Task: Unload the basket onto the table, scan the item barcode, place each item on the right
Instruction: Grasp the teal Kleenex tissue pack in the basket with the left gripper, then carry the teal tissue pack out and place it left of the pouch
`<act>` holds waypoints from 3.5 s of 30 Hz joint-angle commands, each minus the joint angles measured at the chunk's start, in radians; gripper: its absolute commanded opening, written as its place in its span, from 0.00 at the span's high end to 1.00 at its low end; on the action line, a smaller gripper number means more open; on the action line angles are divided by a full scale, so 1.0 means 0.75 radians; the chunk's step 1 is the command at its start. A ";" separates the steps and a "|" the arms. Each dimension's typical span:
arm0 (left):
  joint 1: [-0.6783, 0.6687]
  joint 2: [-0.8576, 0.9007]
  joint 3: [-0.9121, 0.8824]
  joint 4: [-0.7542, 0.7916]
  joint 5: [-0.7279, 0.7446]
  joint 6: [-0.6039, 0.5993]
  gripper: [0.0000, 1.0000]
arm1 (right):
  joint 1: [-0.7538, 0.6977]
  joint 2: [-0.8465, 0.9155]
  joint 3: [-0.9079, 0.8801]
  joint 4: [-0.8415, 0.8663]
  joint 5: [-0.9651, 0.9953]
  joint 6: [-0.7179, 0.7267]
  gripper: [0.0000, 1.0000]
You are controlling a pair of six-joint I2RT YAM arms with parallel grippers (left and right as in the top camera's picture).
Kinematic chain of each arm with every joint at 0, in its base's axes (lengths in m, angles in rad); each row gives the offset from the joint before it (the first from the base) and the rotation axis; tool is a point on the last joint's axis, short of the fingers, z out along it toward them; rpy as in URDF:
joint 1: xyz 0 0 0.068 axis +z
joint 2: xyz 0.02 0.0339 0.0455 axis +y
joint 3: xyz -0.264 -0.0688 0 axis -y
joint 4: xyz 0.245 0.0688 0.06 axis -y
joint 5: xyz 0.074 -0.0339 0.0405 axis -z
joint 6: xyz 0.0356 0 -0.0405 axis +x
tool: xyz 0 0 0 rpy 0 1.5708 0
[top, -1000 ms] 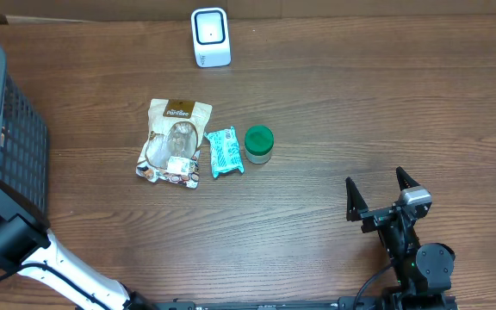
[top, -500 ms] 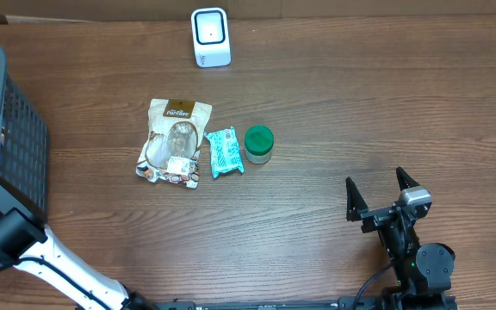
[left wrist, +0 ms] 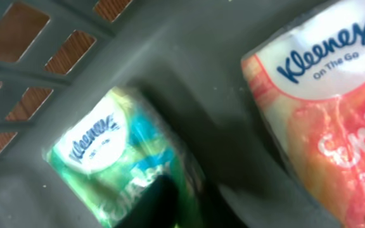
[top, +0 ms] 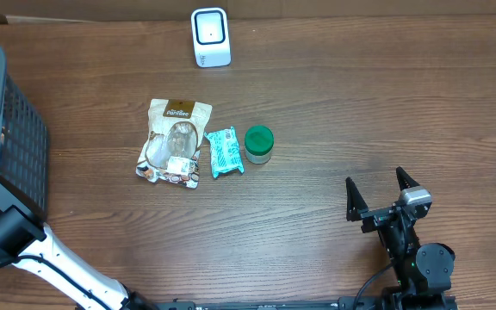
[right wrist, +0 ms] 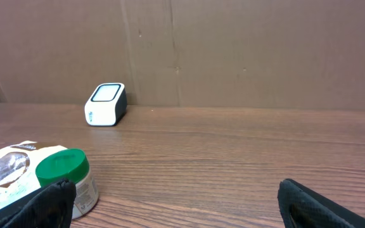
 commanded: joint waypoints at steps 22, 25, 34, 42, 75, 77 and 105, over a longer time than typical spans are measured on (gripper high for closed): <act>-0.009 -0.722 0.121 -0.267 0.427 -0.232 0.96 | 0.008 -0.011 -0.014 0.005 -0.005 0.007 0.00; -0.035 -0.883 0.121 -0.300 0.611 -0.230 0.96 | 0.008 -0.011 -0.014 0.005 -0.005 0.007 0.00; -0.498 -1.117 0.121 -0.422 0.667 -0.012 0.96 | 0.008 -0.011 -0.014 0.005 -0.005 0.007 0.00; -0.981 -0.977 -0.032 -0.551 0.336 0.209 0.96 | 0.008 -0.011 -0.014 0.005 -0.005 0.007 0.00; -1.201 -0.224 -0.281 -0.420 0.441 0.482 0.96 | 0.008 -0.011 -0.014 0.005 -0.005 0.007 0.00; -1.224 -0.224 -0.281 -0.421 0.470 0.482 0.96 | 0.008 -0.011 -0.014 0.005 -0.005 0.007 0.00; -1.251 -0.429 0.243 -0.694 0.375 0.188 0.00 | 0.008 -0.011 -0.014 0.005 -0.005 0.007 0.00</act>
